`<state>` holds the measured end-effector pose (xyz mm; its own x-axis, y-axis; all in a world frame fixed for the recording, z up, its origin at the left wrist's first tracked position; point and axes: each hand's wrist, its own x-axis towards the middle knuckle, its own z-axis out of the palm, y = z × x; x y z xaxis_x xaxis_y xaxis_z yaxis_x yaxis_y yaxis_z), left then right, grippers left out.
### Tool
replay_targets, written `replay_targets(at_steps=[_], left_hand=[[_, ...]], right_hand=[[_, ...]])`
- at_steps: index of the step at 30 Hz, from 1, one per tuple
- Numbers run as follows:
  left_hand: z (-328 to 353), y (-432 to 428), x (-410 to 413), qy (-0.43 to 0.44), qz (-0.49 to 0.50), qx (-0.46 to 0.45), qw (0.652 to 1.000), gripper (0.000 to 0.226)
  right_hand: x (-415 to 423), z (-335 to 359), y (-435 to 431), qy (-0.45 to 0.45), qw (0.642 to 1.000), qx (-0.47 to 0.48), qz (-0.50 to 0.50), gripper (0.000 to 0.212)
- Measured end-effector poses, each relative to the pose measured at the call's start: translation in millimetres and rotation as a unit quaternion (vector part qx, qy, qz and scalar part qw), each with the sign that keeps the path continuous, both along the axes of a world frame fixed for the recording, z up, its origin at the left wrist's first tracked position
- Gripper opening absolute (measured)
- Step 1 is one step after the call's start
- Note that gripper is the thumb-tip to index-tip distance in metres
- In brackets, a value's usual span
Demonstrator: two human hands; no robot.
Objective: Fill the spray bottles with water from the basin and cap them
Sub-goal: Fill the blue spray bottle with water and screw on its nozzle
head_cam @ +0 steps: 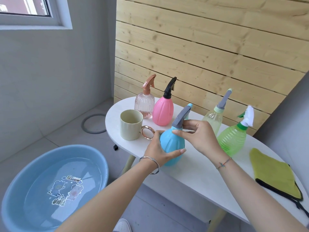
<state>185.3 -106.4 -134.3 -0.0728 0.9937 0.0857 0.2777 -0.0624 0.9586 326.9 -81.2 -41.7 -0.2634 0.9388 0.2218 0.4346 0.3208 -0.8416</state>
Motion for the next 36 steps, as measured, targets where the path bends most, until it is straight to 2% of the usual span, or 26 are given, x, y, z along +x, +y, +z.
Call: replay_targets(at_steps=[5, 10, 12, 14, 16, 18, 21, 24, 27, 29, 32, 34, 36], left_hand=[[-0.5, -0.8, 0.0, -0.007, 0.0, 0.006, 1.0, 0.076], [0.3, -2.6, -0.1, -0.004, 0.0, 0.009, 1.0, 0.074], [-0.2, -2.0, 0.0, -0.008, -0.002, 0.006, 1.0, 0.08], [-0.3, -1.4, -0.1, -0.008, -0.002, 0.001, 1.0, 0.083], [-0.2, -0.8, -0.6, -0.005, -0.003, 0.0, 1.0, 0.08], [-0.6, -1.3, -0.5, -0.003, -0.001, -0.001, 1.0, 0.079], [-0.3, -1.9, 0.1, -0.004, 0.0, 0.001, 1.0, 0.079], [0.5, -2.2, 0.0, -0.003, 0.004, 0.003, 1.0, 0.078], [-0.2, -1.1, -0.2, -0.007, 0.003, -0.001, 1.0, 0.079], [-0.4, -1.4, 0.4, -0.012, 0.001, -0.003, 1.0, 0.082], [1.1, -2.2, 0.7, -0.013, 0.0, -0.006, 1.0, 0.088], [1.0, -2.4, 0.9, -0.013, -0.001, -0.007, 1.0, 0.087], [0.7, -3.0, 0.7, -0.01, 0.001, -0.004, 1.0, 0.081]], right_hand=[[-16.5, -17.5, -12.8, 0.002, 0.987, 0.078, -0.139, 0.027], [-8.9, -13.1, -18.5, -0.028, 0.988, 0.052, -0.141, 0.038], [2.1, -8.3, -21.0, -0.063, 0.981, 0.094, -0.159, 0.036], [11.5, -2.7, -20.1, -0.06, 0.972, 0.148, -0.173, 0.046], [15.3, 5.6, -14.8, -0.019, 0.98, 0.148, -0.134, 0.055], [15.2, 16.1, -7.5, 0.009, 0.994, 0.086, -0.059, 0.065], [11.6, 28.9, 2.9, -0.018, 0.997, 0.071, 0.002, 0.046], [6.5, 37.3, 8.7, -0.045, 0.992, 0.12, -0.018, 0.023], [0.0, 42.8, 8.2, -0.054, 0.993, 0.099, -0.019, 0.031], [-5.9, 43.5, 6.4, -0.104, 0.985, 0.127, -0.041, 0.034], [-16.9, 45.0, -0.3, -0.19, 0.969, 0.151, -0.055, 0.027], [-17.5, 52.4, -3.0, -0.212, 0.974, 0.078, 0.0, 0.03], [-11.2, 68.0, -3.3, -0.157, 0.983, -0.045, 0.087, 0.038]])
